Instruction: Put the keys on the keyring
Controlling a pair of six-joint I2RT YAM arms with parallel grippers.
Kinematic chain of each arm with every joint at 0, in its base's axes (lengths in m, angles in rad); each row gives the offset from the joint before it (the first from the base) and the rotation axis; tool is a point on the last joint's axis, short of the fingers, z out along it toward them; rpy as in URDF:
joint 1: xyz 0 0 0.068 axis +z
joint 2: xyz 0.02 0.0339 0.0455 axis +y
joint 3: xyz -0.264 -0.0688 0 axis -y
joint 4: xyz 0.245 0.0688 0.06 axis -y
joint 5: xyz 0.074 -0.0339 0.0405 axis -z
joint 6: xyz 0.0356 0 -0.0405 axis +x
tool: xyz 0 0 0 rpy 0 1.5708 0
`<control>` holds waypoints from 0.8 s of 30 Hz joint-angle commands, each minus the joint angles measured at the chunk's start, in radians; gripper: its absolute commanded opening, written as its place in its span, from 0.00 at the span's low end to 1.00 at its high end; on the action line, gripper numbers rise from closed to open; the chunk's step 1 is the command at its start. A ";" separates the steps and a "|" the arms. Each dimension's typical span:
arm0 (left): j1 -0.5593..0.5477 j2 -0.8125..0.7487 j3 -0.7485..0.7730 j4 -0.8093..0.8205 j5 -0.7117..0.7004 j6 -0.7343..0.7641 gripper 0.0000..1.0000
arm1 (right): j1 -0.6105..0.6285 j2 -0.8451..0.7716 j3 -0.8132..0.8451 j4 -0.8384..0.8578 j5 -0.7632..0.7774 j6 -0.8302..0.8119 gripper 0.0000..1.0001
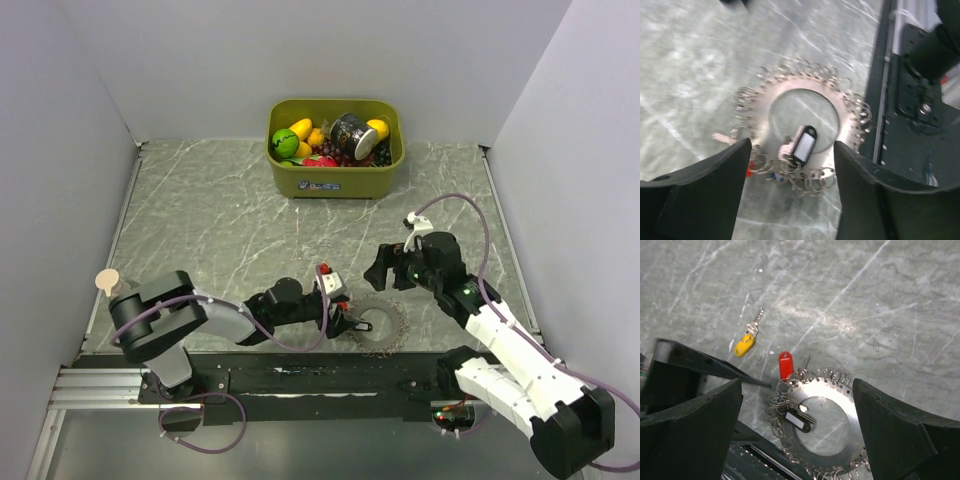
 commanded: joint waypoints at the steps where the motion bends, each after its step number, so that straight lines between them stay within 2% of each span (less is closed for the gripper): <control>1: -0.002 -0.104 0.004 -0.023 -0.157 0.027 0.79 | -0.005 0.042 0.013 0.011 0.029 0.014 0.96; 4: 0.018 -0.141 0.047 -0.089 -0.228 0.010 0.88 | -0.005 0.090 0.027 0.001 0.040 0.017 0.92; 9: 0.121 -0.178 0.110 -0.197 -0.144 -0.105 0.89 | 0.015 0.188 0.068 -0.043 0.104 0.031 0.87; 11: 0.165 -0.198 0.122 -0.217 -0.145 -0.129 0.93 | 0.035 0.216 0.076 -0.057 0.135 0.040 0.87; 15: 0.188 -0.299 0.143 -0.345 -0.298 -0.133 0.94 | 0.059 0.257 0.096 -0.085 0.198 0.057 0.83; 16: 0.190 -0.313 0.159 -0.375 -0.387 -0.136 0.95 | 0.061 0.262 0.096 -0.088 0.200 0.060 0.82; 19: 0.213 -0.344 0.211 -0.505 -0.533 -0.192 0.96 | 0.075 0.277 0.099 -0.091 0.207 0.075 0.77; 24: 0.243 -0.324 0.245 -0.567 -0.508 -0.209 0.96 | 0.088 0.319 0.105 -0.111 0.221 0.098 0.73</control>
